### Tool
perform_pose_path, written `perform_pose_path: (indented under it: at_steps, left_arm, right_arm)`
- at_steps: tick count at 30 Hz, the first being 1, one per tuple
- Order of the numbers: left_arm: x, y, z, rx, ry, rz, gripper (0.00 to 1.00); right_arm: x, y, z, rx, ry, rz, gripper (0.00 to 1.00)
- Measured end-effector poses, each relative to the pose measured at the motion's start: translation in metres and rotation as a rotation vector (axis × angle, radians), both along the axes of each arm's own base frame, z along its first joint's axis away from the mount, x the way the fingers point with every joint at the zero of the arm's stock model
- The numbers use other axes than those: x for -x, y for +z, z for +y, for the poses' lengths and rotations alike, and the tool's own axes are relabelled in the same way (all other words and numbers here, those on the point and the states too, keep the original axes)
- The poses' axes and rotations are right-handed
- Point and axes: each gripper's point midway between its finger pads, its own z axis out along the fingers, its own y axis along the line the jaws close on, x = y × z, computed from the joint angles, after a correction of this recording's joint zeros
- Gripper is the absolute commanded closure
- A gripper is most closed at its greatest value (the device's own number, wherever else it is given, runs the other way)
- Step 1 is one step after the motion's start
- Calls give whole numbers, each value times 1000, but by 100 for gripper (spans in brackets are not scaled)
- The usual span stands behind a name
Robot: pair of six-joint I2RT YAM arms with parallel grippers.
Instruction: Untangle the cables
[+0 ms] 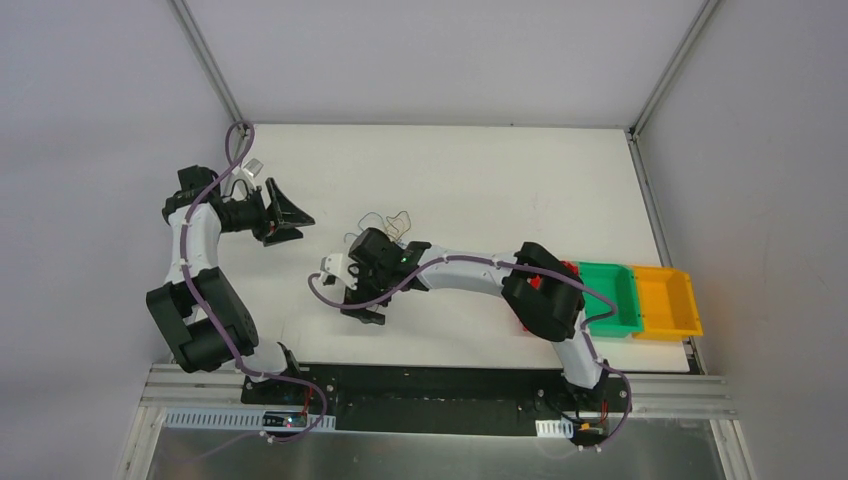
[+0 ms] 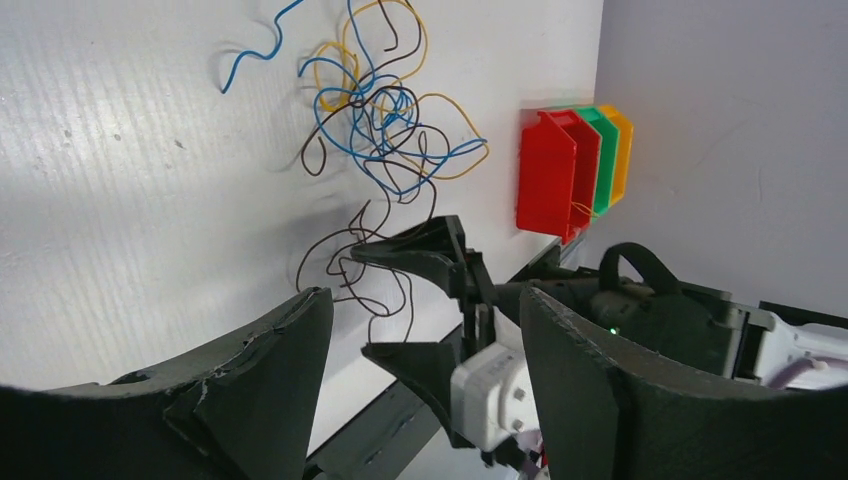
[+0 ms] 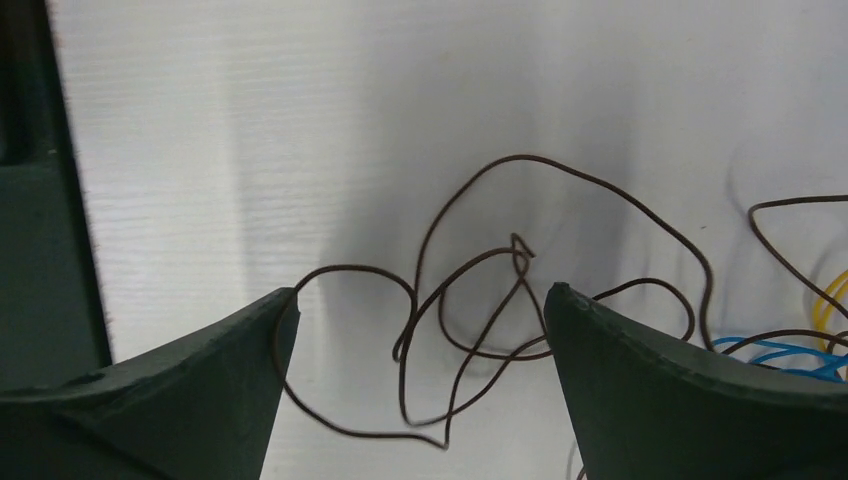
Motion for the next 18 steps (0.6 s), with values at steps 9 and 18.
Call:
perform_pose_path:
  at_steps: [9,18]
  left_arm:
    - [0,4,-2,22,-7,-6,31]
    - [-8,14,2,7,-7,-35,32]
  right_arm:
    - [-38,-17,-6,4,-51,15,97]
    - [15,88,1,-98,16,351,100]
